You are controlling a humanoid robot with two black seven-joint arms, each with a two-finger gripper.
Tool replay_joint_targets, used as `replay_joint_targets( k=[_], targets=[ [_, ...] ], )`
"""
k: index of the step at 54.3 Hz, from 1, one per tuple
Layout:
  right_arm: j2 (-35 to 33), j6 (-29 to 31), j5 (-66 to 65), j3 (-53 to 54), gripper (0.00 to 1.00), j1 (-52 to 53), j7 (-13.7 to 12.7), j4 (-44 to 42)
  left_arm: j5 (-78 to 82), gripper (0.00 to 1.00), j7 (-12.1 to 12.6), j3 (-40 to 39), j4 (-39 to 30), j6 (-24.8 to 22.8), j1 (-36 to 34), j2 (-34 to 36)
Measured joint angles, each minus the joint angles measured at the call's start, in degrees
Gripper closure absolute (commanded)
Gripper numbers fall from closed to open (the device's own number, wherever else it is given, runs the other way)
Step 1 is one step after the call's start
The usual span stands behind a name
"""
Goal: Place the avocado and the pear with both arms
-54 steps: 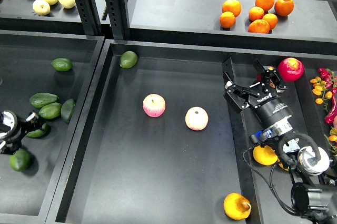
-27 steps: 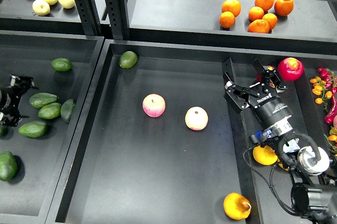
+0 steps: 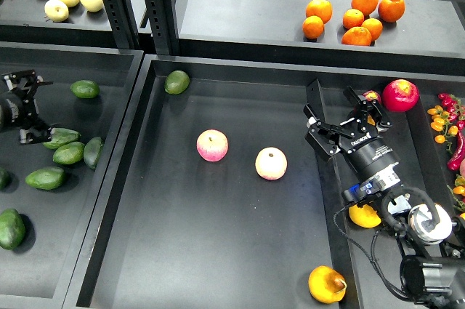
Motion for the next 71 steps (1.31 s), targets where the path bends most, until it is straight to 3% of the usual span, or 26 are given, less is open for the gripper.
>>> replay_joint_targets(
  k=[33,43,49,57,71],
  targets=[
    [-0.1,0.0,-5.5,-4.0,0.00,0.7,0.0,-0.3,-1.8,0.01,0.0,-22.4,-0.5,0.0,3.3,-13.8],
    [-5.8,0.0,-5.6,-8.7,0.00,2.9,0.0,-0.3,-1.8,0.01,0.0,-32.4,-1.3,0.0,4.8,-17.8],
    [-9.9,0.0,-5.6,-12.2,0.00,4.1,0.0,-0.1,-1.8,0.01,0.0,-37.4,-5.5,0.0,8.6,-20.4],
    [-14.7,0.2,-5.6,-16.7,0.00,6.0,0.0,0.0,-1.8,0.01,-0.1,-40.5,-16.0,0.0,16.2,-24.2],
    [-25.9,0.5,-5.4,-27.2,0.00,13.4,0.0,0.5,-1.7,0.01,-0.4,-43.6,-29.2,0.0,23.8,-24.8]
  ],
)
